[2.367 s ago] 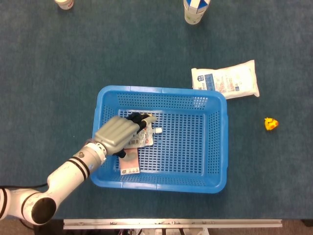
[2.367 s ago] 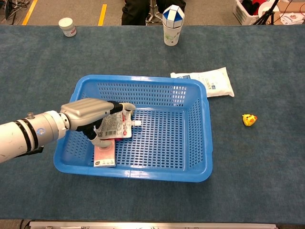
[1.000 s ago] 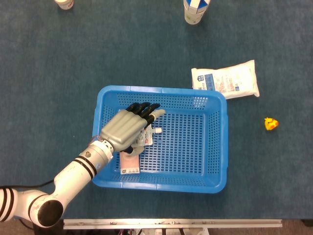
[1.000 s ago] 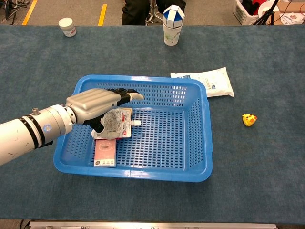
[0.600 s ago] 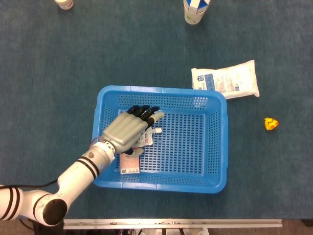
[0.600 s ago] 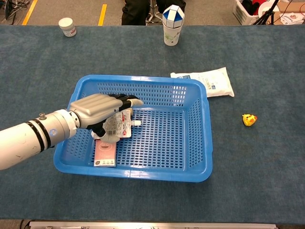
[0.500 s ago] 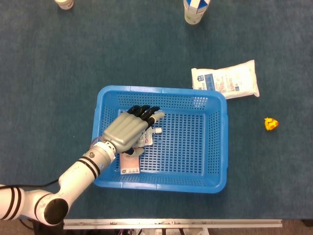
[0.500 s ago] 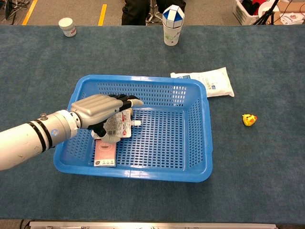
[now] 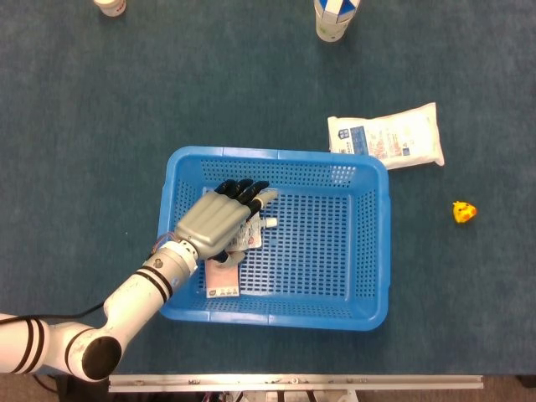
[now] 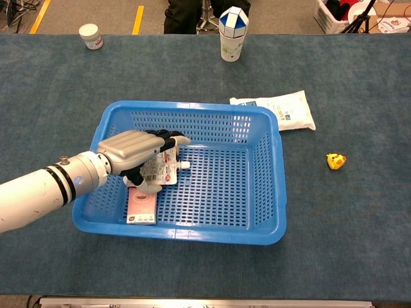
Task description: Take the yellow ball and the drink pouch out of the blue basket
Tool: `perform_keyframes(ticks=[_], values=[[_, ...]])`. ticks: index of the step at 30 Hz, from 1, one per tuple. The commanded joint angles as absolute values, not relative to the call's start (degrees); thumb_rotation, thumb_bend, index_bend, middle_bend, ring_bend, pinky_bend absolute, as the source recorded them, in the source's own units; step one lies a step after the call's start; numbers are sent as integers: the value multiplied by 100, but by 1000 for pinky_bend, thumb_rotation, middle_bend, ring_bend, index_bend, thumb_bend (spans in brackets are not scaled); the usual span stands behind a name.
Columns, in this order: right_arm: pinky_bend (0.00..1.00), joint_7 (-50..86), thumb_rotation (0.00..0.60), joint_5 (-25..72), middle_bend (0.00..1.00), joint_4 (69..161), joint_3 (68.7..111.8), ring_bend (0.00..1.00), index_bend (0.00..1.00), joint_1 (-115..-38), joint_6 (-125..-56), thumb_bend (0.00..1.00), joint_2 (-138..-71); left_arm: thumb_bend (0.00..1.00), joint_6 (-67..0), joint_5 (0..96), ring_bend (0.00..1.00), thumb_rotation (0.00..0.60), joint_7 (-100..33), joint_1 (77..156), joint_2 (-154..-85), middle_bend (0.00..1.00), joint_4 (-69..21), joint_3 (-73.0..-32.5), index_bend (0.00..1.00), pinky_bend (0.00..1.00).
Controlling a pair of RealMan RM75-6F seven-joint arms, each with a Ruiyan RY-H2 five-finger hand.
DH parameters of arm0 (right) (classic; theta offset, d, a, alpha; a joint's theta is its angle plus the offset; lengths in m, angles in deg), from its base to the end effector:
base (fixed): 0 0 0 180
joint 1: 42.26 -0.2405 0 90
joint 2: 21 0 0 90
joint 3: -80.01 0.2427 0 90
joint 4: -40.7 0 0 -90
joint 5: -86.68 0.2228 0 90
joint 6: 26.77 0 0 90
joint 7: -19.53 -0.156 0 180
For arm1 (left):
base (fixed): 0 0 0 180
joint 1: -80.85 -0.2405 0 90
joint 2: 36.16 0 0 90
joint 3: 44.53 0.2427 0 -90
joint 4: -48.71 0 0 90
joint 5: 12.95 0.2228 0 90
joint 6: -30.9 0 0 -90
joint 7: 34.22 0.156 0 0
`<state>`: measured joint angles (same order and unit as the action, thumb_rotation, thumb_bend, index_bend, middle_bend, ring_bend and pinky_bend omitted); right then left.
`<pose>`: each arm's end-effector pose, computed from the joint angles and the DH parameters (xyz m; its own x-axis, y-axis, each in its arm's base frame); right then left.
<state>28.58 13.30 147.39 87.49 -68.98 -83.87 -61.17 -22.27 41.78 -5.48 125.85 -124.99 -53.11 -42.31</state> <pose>-0.2313 -0.3002 0.2011 0.6507 -0.1773 0.7384 -0.7590 -0.1816 0.6253 -0.1173 0.2435 -0.0824 0.4885 0.5489 0.6783 0.8494 -0.4772 -0.2255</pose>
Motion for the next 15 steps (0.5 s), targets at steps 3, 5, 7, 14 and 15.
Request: perform_keyframes(ticks=[3, 5, 7, 14, 15], values=[[373, 2877, 600, 1360, 266, 14757, 8758, 159, 63, -6890, -8394, 216, -6102, 268, -2217, 4245, 0, 600, -589, 12568, -12549, 0, -5254, -4239, 0, 131], [373, 2885, 600, 1370, 267, 14767, 8760, 158, 63, -6887, -8393, 216, -6088, 268, -2217, 4284, 0, 600, -597, 12568, -12577, 0, -5210, -4253, 0, 154], [373, 2889, 600, 1384, 267, 14770, 8768, 158, 63, -6884, -8400, 217, -6078, 268, -2203, 4306, 0, 600, -619, 12564, -12603, 0, -5181, -4262, 0, 178], [373, 2897, 600, 1424, 267, 14769, 8783, 158, 63, -6891, -8375, 217, -6065, 268, -2193, 4366, 0, 600, -640, 12542, -12733, 28, -4994, -4277, 3, 277], [373, 2896, 600, 1433, 268, 14766, 8786, 158, 63, -6893, -8370, 217, -6066, 268, -2190, 4370, 4, 600, -637, 12539, -12742, 39, -4977, -4278, 12, 298]])
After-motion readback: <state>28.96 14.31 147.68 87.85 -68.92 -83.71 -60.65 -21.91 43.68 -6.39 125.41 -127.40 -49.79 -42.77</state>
